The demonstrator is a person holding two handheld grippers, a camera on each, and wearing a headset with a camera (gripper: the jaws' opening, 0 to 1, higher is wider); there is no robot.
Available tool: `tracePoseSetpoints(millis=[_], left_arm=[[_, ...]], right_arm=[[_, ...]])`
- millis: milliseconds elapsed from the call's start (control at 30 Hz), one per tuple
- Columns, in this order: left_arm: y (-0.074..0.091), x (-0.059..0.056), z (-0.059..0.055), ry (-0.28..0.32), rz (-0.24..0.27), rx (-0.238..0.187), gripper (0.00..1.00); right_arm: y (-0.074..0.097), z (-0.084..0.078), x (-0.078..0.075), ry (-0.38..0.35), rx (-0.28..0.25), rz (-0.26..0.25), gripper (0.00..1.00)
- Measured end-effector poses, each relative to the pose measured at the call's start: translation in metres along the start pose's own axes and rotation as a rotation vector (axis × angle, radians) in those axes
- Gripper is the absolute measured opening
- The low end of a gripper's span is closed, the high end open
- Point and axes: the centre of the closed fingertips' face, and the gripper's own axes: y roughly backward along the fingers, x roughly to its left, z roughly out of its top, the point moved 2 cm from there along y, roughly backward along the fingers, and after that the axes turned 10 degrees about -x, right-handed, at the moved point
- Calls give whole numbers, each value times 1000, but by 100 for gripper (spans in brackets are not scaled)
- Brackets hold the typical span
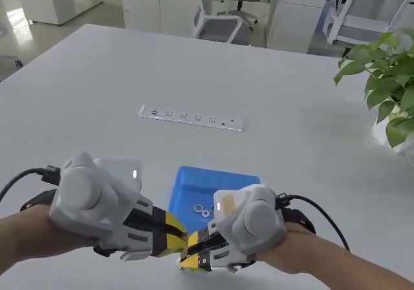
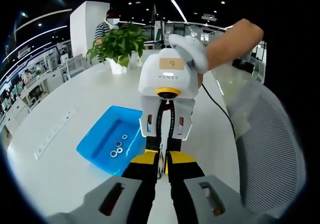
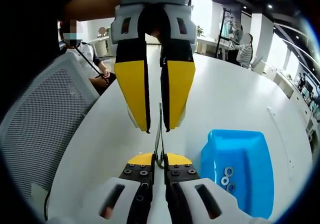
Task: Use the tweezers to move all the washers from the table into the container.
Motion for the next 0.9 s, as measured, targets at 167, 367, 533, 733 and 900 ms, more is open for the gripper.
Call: tracePoseSetpoints(millis=[167, 367, 533, 733, 900], left_arm=[[1, -3, 3, 17, -11, -13, 20], [7, -2, -2, 47, 7, -2, 31], [11, -1, -5, 63, 25, -4, 43], [16, 0, -6, 83, 54, -20, 56], [20, 2, -8, 104, 80, -39, 66]], right_arm=[[3, 2, 3, 3, 0, 5, 7], [11, 11, 4, 22, -2, 0, 7], [17, 17, 4, 29, -6, -6, 7], [24, 19, 3, 29, -7, -14, 7], [31, 21, 2, 23, -5, -13, 7]])
